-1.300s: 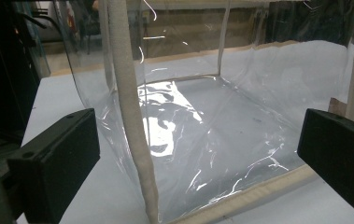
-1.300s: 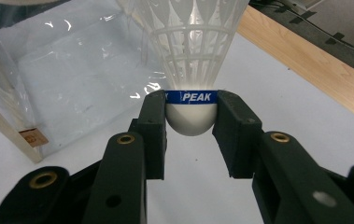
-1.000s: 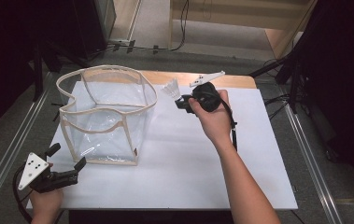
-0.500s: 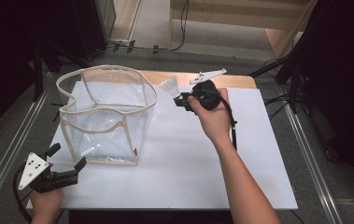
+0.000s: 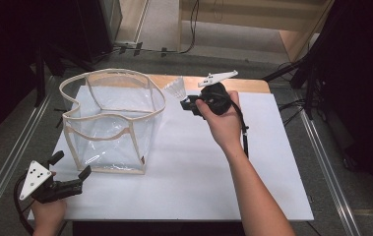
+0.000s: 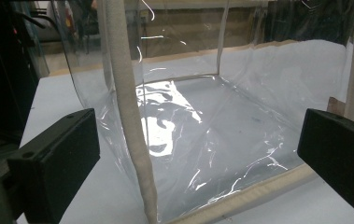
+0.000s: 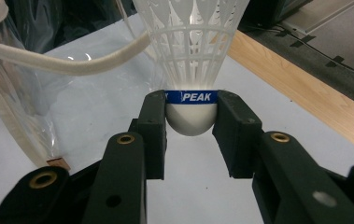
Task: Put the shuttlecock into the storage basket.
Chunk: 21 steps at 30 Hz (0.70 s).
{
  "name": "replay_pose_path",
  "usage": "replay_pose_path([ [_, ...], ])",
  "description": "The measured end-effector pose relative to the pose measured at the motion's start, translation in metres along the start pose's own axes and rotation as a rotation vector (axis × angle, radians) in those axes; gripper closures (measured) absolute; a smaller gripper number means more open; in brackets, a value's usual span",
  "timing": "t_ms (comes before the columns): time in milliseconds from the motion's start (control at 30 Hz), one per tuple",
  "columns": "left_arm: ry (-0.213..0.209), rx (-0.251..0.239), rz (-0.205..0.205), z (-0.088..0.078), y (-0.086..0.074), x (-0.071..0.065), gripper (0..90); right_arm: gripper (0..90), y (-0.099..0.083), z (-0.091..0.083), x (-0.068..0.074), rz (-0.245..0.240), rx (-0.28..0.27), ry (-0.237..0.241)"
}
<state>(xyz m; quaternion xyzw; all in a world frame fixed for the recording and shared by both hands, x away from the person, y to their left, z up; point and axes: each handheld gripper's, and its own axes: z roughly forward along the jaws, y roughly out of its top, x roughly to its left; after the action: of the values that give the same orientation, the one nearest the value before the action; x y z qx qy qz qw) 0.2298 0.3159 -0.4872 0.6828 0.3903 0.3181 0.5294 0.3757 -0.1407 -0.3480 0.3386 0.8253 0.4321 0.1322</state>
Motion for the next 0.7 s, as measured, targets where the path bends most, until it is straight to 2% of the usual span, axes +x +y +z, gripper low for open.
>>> replay_pose_path([
  [700, -0.001, 0.001, 0.005, 0.000, 0.000, 0.000, 0.0, 63.3, 0.012, 0.003, 0.012, -0.006, -0.045, 0.025],
])
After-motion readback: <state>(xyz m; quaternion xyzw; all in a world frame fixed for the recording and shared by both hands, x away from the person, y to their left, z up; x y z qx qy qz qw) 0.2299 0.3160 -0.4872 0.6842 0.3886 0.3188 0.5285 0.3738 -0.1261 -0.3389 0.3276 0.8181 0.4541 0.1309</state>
